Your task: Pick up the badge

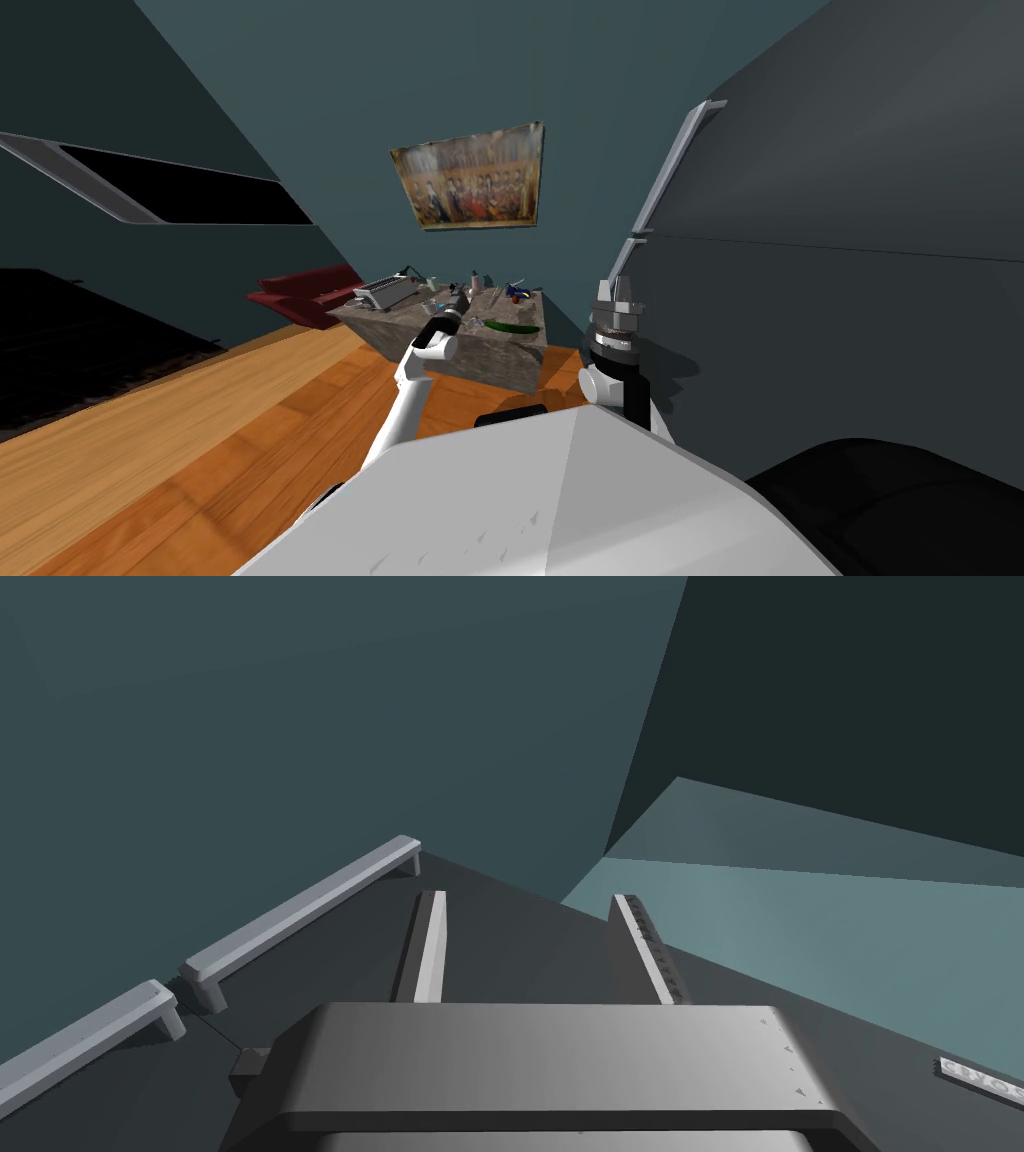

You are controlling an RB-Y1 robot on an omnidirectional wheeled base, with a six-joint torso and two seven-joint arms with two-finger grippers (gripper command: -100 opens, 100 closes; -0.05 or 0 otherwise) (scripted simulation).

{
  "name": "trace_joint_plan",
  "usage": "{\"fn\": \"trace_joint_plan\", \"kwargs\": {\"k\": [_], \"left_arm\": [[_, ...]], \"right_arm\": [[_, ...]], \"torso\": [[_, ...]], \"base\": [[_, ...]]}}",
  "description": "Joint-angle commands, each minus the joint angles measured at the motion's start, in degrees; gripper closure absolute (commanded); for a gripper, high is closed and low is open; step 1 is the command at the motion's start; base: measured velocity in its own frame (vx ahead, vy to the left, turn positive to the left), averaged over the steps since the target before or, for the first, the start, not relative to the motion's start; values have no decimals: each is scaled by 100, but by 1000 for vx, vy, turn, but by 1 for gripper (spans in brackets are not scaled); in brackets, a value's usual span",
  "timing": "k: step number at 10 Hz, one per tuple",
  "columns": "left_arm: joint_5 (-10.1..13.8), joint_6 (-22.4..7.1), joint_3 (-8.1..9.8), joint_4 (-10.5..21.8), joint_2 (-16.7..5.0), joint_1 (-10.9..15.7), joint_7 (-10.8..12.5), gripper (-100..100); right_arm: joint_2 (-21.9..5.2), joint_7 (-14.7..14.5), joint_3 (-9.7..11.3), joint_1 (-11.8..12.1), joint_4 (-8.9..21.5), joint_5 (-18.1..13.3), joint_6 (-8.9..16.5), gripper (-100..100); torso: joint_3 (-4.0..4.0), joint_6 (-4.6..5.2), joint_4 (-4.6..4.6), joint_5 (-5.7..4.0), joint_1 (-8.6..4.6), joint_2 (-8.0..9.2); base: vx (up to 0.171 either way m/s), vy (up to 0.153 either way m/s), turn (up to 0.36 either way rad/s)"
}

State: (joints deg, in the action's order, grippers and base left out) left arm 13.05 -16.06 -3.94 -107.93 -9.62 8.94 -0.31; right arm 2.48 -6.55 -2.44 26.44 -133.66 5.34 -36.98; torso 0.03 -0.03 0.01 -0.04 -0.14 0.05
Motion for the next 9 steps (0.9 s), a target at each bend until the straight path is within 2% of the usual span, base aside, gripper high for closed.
{"fn": "trace_joint_plan", "kwargs": {"k": [1,2,3,4,5,6,7,8,9], "left_arm": [[2,-229,-6,53,21,97,-7,-100],[115,-419,-59,334,6,371,-22,-100],[115,-611,-59,334,6,417,-22,-100],[222,-799,-109,556,-7,659,-36,-100],[222,-999,-109,626,-7,735,-36,-100],[222,-1076,-109,626,-7,735,-36,-100],[322,-1322,-157,833,-19,979,-47,-100],[322,-1463,-157,927,-19,1050,-47,-100],[322,-1502,-157,927,-19,1050,-47,-100]], "right_arm": [[0,0,0,0,0,0,0,0],[0,0,0,0,0,0,0,0],[0,0,0,0,0,0,0,0],[0,0,0,0,0,0,0,0],[0,0,0,0,0,0,0,0],[0,0,0,0,0,0,0,0],[0,0,0,0,0,0,0,0],[0,0,0,0,0,0,0,0],[0,0,0,0,0,0,0,0]], "torso": [[0,0,0,0,0,0],[-2,0,0,2,7,-3],[-2,2,-1,1,2,-4],[-1,0,-1,1,3,-2],[-1,1,0,0,1,-2],[-1,0,-1,1,3,-1],[-2,-1,-1,2,8,-3],[-2,1,-1,2,7,-3],[-2,0,-1,1,6,-3]], "base": [[-1,-18,10],[-5,-33,-57],[-10,-33,-27],[-12,-35,-29],[-8,-32,-28],[-2,-17,-1],[-7,-25,-46],[-6,-23,-26],[0,-13,4]]}}
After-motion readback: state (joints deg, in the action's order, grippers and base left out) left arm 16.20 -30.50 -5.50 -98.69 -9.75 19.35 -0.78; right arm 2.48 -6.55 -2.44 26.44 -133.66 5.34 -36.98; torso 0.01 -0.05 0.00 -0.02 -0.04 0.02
